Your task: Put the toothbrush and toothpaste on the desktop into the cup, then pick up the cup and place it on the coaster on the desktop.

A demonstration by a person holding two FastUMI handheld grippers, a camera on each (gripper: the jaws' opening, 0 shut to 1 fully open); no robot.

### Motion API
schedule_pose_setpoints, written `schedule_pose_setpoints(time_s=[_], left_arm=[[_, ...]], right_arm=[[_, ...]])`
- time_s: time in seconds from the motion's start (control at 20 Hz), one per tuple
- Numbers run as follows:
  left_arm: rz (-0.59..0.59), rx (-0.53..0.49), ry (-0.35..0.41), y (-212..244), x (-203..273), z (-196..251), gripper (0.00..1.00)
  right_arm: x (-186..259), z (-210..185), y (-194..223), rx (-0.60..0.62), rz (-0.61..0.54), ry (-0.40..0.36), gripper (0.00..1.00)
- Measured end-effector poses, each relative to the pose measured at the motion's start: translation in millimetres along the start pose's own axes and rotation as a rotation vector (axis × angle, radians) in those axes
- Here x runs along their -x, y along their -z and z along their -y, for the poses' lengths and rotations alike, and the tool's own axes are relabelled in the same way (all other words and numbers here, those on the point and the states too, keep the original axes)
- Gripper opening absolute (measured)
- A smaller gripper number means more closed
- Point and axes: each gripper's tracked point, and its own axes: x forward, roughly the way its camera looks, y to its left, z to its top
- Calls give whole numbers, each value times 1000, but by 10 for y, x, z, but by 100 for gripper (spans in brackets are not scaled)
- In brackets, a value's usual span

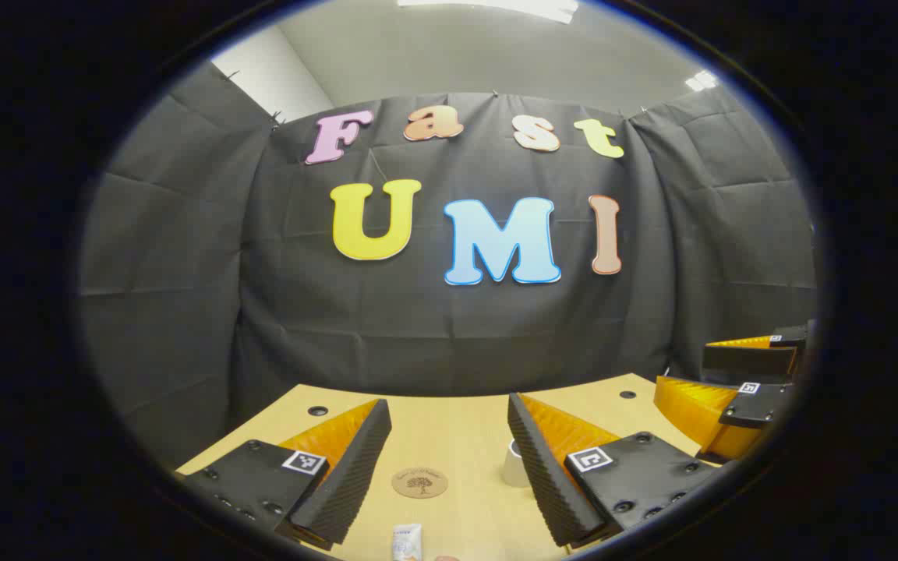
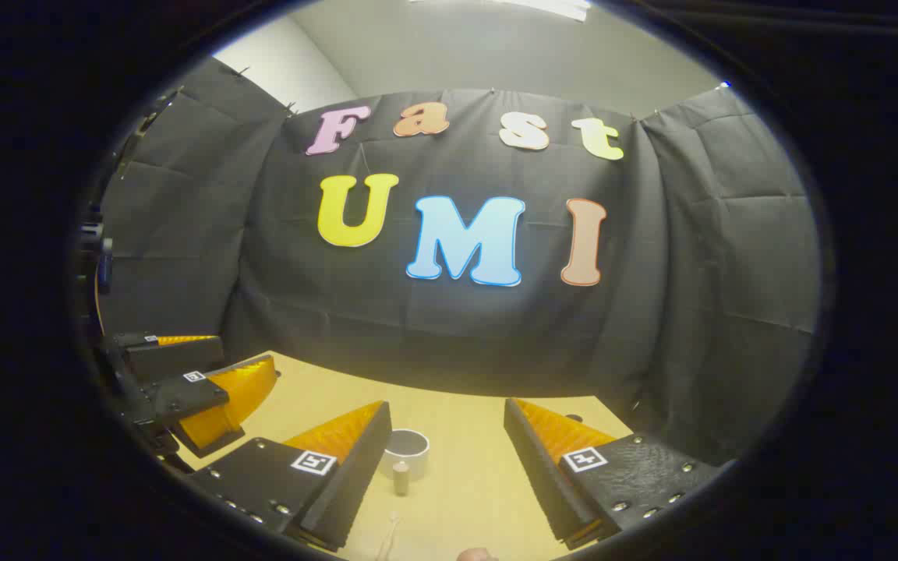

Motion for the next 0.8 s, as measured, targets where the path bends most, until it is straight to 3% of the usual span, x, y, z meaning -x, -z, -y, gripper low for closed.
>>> schedule_pose_setpoints(time_s=[0.8], left_arm=[[-6, 5, 9, 6, -13, -13, 96]], right_arm=[[-33, -66, 34, -18, -26, -16, 89]])
